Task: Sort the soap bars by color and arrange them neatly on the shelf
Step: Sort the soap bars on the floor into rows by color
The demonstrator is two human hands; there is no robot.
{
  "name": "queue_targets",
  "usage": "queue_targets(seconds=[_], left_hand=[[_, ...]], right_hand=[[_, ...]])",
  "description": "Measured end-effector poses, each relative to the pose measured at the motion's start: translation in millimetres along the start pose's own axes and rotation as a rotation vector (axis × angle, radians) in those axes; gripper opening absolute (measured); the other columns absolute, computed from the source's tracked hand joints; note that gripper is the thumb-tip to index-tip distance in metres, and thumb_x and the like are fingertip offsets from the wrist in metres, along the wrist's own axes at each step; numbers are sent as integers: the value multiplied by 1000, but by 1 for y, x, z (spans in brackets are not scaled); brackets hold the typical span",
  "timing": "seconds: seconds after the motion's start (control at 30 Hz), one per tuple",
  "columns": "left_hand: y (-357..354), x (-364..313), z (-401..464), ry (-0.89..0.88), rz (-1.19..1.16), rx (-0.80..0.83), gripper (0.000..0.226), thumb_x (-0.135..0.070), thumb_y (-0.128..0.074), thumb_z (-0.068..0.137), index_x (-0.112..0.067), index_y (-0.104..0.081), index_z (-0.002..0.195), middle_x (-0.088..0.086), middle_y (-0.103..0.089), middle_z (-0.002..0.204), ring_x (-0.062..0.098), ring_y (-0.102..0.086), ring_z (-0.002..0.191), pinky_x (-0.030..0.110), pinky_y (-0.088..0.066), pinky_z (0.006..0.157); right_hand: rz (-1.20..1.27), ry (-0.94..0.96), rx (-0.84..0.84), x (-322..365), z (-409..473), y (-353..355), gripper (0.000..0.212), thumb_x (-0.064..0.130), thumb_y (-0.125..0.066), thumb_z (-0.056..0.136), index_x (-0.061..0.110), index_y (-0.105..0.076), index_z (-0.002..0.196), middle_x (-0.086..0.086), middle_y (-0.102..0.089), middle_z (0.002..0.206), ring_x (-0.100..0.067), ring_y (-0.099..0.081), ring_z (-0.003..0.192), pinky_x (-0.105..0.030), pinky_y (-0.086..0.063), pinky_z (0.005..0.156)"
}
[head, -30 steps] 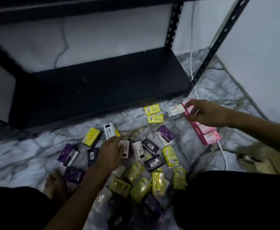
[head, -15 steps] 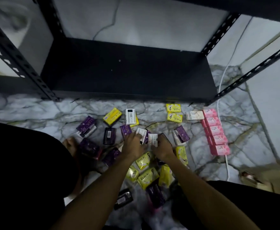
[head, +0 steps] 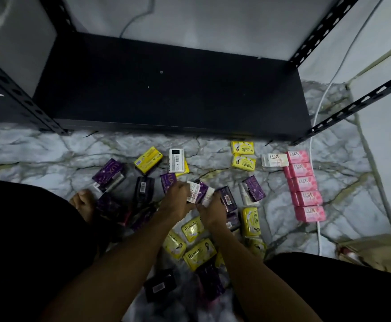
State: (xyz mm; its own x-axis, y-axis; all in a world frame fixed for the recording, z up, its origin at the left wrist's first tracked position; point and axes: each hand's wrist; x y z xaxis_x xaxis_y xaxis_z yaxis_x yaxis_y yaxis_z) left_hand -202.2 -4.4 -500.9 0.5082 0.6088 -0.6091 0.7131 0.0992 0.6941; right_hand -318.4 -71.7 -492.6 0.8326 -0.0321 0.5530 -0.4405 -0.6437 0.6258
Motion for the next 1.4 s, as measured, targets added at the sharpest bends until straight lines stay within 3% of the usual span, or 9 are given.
queue_targets(seconds=[0.13,0.27,0.4,0.6,0.73,0.87,1.13,1.27,1.4], left_hand=[[0,6,-4,99,-249,3,54,-16,-82,74,-19,-51,119,7,-67,111,26,-65,98,38,-54,78],[16,6,-11,343,-820,19,54,4,-74,80,-27,-58,121,11,-68,107,23,-65,86,34,-55,67],[37,-6,-25,397,-1095,196,51,5,-63,87,-25,-63,128,9,-70,111,30,-69,95,36,-59,72],[76,-41,-54,309,-1142,298,30,-12,-64,95,-19,-58,123,14,-72,109,30,-71,94,40,-60,76],[88,-55,-76,205,-1224,335,34,-3,-62,94,-13,-57,126,20,-68,122,38,-66,113,55,-50,100],[91,-75,-107,150,-1311,343,34,5,-58,94,-12,-57,124,17,-72,111,34,-69,101,49,-58,89],[91,-104,-148,87,-1137,376,40,-15,-66,94,-13,-56,133,12,-72,117,32,-67,111,56,-51,100],[89,-112,-156,62,-1057,343,54,-19,-74,88,-12,-54,138,11,-70,120,29,-72,102,48,-58,89],[82,-118,-160,15,-911,342,44,-19,-69,93,-13,-56,135,5,-66,126,24,-68,108,46,-55,96]], right_hand=[[173,-26,-22,-6,5,-5,36,3,-63,87,6,-52,121,-5,-64,106,-25,-60,96,-33,-47,78],[602,-168,79,-11,7,13,32,-13,-55,83,-1,-63,112,-21,-68,108,-38,-66,100,-46,-57,80],[847,-216,255,3,-10,45,25,-3,-59,90,4,-65,113,-20,-70,112,-40,-67,101,-42,-58,73],[914,-71,317,28,-61,95,26,2,-59,94,0,-62,120,-20,-70,115,-37,-69,104,-47,-57,81],[1057,-9,299,34,-103,120,26,2,-60,94,-5,-60,119,-23,-69,117,-37,-68,107,-46,-59,82],[1132,31,284,29,-139,130,30,4,-60,94,-4,-58,123,-22,-68,120,-36,-65,113,-47,-58,86],[894,153,133,25,-184,133,22,4,-56,98,1,-65,117,-11,-74,109,-20,-73,92,-30,-59,70],[819,112,89,17,-191,126,26,16,-57,100,7,-65,123,-9,-73,113,-24,-69,102,-41,-57,87],[963,40,128,6,-193,113,23,15,-52,102,15,-65,121,-8,-72,116,-28,-66,109,-43,-50,96]])
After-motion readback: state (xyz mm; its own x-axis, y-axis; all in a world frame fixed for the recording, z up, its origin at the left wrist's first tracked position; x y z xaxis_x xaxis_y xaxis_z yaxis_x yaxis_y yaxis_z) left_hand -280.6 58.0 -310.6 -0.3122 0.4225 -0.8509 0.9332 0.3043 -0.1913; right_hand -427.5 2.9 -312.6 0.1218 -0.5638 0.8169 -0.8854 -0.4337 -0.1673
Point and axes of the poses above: each hand's wrist, its own z-axis towards the middle knuckle, its own y-axis out of the back of the hand, x = y × z
